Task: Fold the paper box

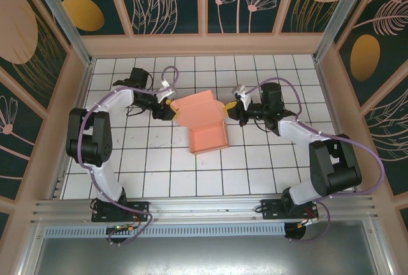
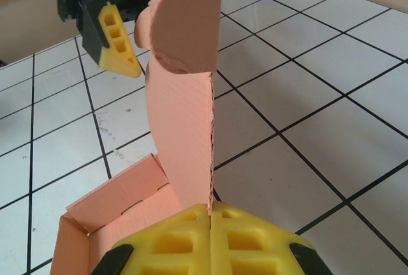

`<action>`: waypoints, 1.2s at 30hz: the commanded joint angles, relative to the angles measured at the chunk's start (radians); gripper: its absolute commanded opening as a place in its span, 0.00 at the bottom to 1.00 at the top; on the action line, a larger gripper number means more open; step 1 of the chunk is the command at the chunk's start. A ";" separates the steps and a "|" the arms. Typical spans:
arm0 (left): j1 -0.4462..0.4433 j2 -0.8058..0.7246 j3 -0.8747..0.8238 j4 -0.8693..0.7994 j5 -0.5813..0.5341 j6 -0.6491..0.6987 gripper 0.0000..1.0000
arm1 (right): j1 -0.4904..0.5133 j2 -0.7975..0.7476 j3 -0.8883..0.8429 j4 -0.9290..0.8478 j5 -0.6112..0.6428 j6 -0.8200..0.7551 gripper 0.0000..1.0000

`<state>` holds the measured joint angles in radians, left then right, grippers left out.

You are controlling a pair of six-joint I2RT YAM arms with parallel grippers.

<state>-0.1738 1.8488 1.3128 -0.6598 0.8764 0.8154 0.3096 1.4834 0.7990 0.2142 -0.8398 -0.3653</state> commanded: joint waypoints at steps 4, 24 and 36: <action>0.002 -0.002 0.004 -0.096 0.066 0.081 0.30 | 0.004 0.018 0.048 -0.028 -0.037 -0.027 0.00; -0.012 -0.071 -0.030 -0.002 -0.044 -0.018 0.00 | 0.004 -0.046 0.061 -0.048 0.047 0.003 0.60; -0.049 -0.076 0.053 -0.191 -0.156 -0.018 0.00 | 0.007 -0.074 0.190 -0.237 0.182 -0.096 0.60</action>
<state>-0.2111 1.7859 1.3483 -0.7715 0.7635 0.8017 0.3103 1.4250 0.9489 0.0448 -0.6987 -0.4126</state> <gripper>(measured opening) 0.043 0.604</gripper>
